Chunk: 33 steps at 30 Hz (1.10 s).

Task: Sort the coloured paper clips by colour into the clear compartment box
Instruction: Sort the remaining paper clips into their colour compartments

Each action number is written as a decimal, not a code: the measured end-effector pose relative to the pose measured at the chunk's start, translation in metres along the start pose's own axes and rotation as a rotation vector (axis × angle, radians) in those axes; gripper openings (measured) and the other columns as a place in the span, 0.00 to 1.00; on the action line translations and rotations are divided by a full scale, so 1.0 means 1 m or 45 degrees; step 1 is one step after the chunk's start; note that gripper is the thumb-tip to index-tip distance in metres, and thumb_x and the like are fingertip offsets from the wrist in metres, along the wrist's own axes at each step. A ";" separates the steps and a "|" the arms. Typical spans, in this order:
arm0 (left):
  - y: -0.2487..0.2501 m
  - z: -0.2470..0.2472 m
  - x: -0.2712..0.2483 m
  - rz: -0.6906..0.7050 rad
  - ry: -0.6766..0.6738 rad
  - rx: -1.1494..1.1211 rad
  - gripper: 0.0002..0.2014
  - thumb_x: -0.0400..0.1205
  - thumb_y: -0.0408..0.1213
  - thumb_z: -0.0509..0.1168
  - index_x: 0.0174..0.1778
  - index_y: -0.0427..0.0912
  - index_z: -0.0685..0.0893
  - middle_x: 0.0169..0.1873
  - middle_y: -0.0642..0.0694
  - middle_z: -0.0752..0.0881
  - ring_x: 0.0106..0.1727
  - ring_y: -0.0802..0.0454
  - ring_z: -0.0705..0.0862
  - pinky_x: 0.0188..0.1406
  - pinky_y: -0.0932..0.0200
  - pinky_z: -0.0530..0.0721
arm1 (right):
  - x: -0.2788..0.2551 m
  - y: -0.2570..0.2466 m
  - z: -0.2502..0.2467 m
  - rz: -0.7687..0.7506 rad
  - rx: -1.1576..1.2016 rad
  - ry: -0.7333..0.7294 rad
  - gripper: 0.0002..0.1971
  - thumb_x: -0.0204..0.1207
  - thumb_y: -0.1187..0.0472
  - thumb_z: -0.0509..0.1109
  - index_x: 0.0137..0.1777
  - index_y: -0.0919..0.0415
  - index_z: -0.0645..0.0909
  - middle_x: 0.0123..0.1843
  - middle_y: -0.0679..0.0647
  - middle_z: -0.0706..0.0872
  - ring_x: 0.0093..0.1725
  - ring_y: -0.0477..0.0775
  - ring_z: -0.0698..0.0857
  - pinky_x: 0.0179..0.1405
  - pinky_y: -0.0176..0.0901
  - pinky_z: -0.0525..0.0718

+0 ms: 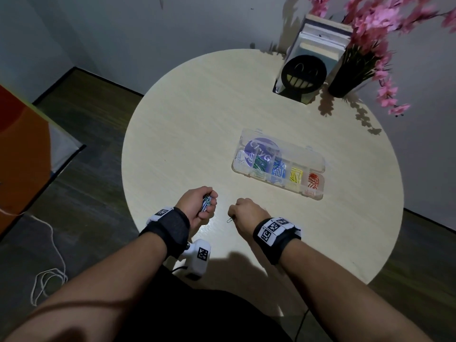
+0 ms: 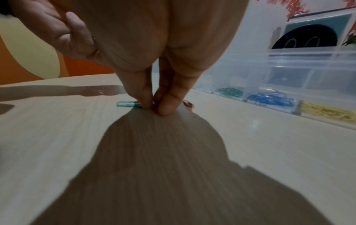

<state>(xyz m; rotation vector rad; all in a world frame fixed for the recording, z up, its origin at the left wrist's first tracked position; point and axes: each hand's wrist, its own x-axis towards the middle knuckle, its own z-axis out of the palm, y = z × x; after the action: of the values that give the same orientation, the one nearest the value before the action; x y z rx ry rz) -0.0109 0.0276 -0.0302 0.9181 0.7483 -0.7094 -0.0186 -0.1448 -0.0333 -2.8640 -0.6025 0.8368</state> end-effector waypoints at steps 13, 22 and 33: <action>-0.008 0.009 -0.004 0.056 0.057 0.184 0.11 0.83 0.40 0.56 0.40 0.38 0.77 0.27 0.44 0.77 0.24 0.50 0.70 0.18 0.66 0.63 | -0.005 -0.001 -0.029 0.329 0.591 0.171 0.05 0.66 0.69 0.60 0.34 0.59 0.73 0.34 0.54 0.80 0.31 0.57 0.77 0.28 0.42 0.74; -0.005 0.040 -0.014 -0.080 -0.155 0.012 0.14 0.83 0.38 0.54 0.36 0.37 0.78 0.25 0.43 0.78 0.18 0.53 0.76 0.11 0.72 0.67 | -0.020 0.011 -0.076 0.167 0.997 0.295 0.07 0.72 0.70 0.70 0.46 0.59 0.85 0.31 0.48 0.84 0.25 0.37 0.79 0.30 0.31 0.78; 0.003 0.018 -0.015 0.029 -0.031 -0.006 0.21 0.86 0.48 0.52 0.36 0.36 0.76 0.24 0.42 0.74 0.17 0.54 0.69 0.10 0.74 0.57 | 0.002 0.026 -0.008 0.513 0.442 0.134 0.08 0.77 0.60 0.68 0.53 0.60 0.78 0.52 0.58 0.82 0.49 0.62 0.81 0.41 0.44 0.75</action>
<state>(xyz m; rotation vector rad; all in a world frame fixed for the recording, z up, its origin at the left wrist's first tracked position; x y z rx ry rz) -0.0125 0.0166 -0.0095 0.9108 0.7169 -0.6975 -0.0033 -0.1680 -0.0327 -2.7103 0.1311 0.7398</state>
